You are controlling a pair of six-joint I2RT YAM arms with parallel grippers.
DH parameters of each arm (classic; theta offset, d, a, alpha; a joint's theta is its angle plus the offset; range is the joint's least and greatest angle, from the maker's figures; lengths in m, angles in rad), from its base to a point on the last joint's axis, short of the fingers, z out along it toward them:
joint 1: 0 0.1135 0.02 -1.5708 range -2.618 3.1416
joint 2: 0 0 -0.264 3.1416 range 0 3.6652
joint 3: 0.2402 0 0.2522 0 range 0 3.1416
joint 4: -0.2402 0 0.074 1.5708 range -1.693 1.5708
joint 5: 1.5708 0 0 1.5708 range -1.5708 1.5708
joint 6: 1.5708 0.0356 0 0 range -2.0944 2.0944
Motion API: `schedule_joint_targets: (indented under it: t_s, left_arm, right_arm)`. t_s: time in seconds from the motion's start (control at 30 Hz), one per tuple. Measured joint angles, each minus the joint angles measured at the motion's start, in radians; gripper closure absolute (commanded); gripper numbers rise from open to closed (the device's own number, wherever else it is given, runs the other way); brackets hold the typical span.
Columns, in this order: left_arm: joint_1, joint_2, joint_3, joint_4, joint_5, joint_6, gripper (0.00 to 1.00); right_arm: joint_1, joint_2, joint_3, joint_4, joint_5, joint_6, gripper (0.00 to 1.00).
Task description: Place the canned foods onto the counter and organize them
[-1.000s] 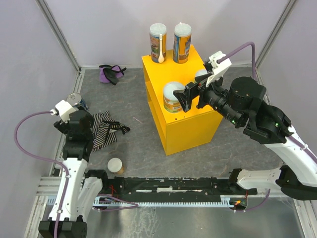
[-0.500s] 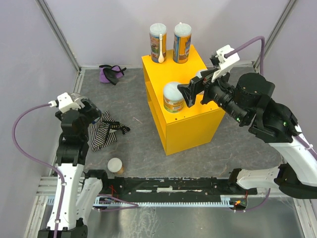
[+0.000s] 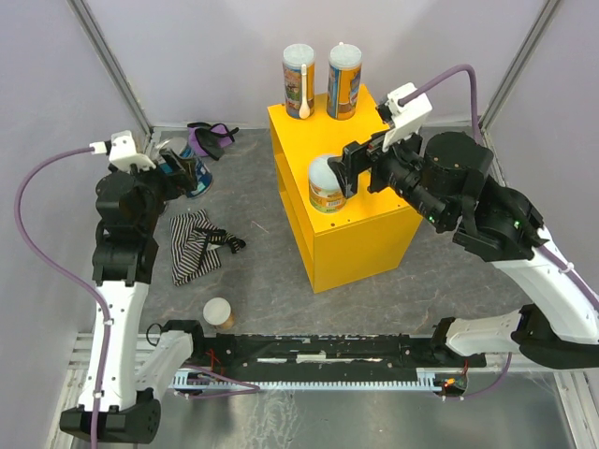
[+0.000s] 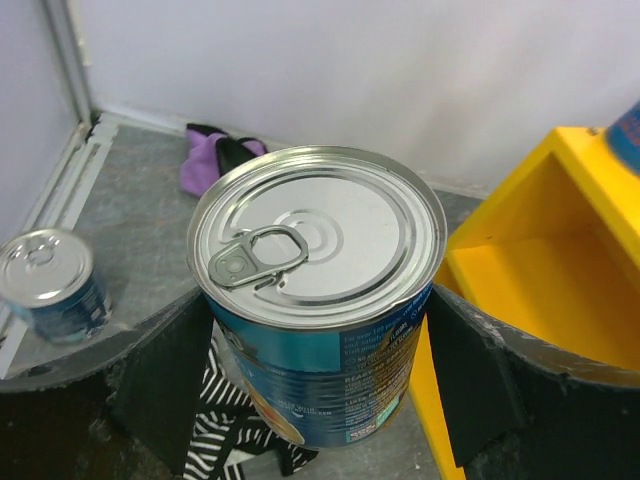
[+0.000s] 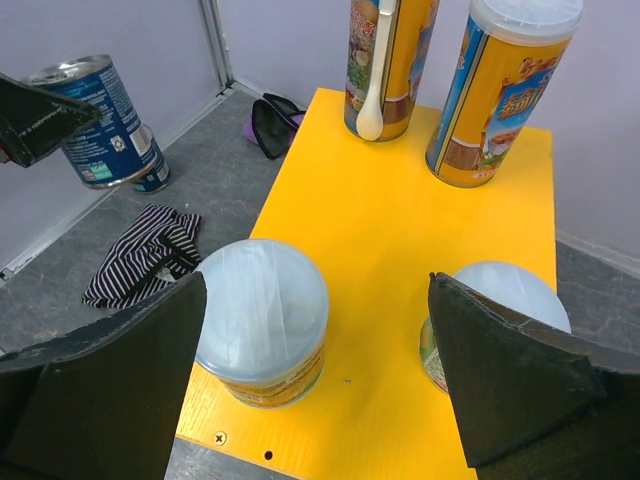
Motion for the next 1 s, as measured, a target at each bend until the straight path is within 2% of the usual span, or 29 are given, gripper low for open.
schedule_joint_targets:
  t_s: [0.6,0.8,1.0]
  left_arm:
    - [-0.086,0.162,0.278,0.064,0.157,0.006,0.97]
    - [-0.172,0.220,0.373,0.087,0.161,0.015,0.97]
    - [-0.330,0.278,0.426,0.095,0.108,0.082,0.97]
  right_arm:
    - [-0.053,0.021,0.031,-0.002,0.006,0.001,0.01]
    - [-0.072,0.032,0.050,-0.003,0.006,0.001,0.01]
    - [-0.087,0.050,0.062,-0.003,0.006,0.001,0.01]
